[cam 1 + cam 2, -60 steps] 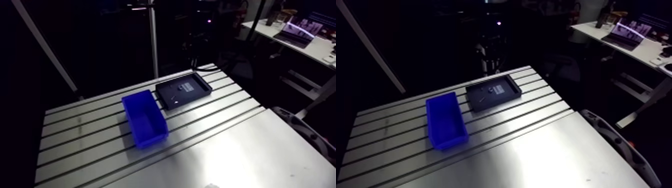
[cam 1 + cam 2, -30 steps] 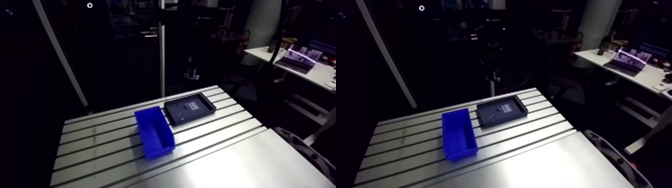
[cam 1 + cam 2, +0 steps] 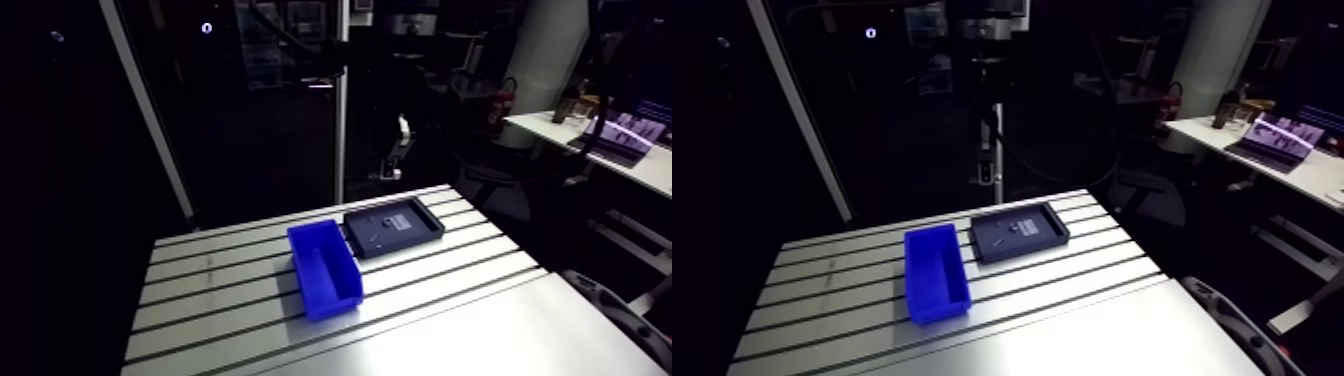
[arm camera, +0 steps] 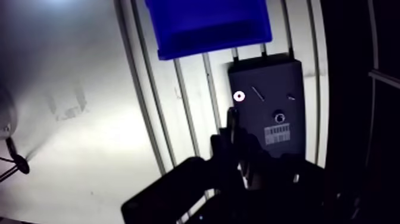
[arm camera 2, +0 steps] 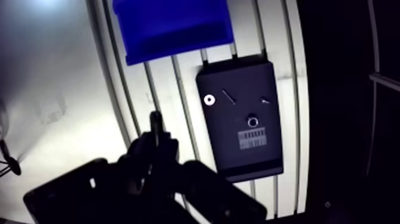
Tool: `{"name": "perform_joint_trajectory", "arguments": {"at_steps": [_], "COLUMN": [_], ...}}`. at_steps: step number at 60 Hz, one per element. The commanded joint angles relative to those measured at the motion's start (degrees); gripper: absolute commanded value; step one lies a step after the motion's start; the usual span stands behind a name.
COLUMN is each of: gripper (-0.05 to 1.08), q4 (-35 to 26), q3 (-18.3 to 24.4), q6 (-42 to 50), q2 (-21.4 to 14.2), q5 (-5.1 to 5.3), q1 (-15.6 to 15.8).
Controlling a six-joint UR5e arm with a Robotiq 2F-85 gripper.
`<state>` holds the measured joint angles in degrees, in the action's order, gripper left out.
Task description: Pick up the M10 bolt from the tray and put it into the blue bin.
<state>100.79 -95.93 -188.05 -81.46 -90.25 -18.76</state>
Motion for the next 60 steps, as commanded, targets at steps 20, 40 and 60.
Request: {"name": "perform_joint_trajectory", "arguments": {"at_steps": [20,40,60], "gripper": [1.05,1.04,1.04], "q4": [0.14,7.94,9.47], "q3": [-0.43,-2.84,-4.93], "q6": [0.4,4.91,5.0], "q2": [3.03,8.69,10.47], "q5": [0.28,-0.5,-0.5], "q1": [7.07,10.12,11.27]}}
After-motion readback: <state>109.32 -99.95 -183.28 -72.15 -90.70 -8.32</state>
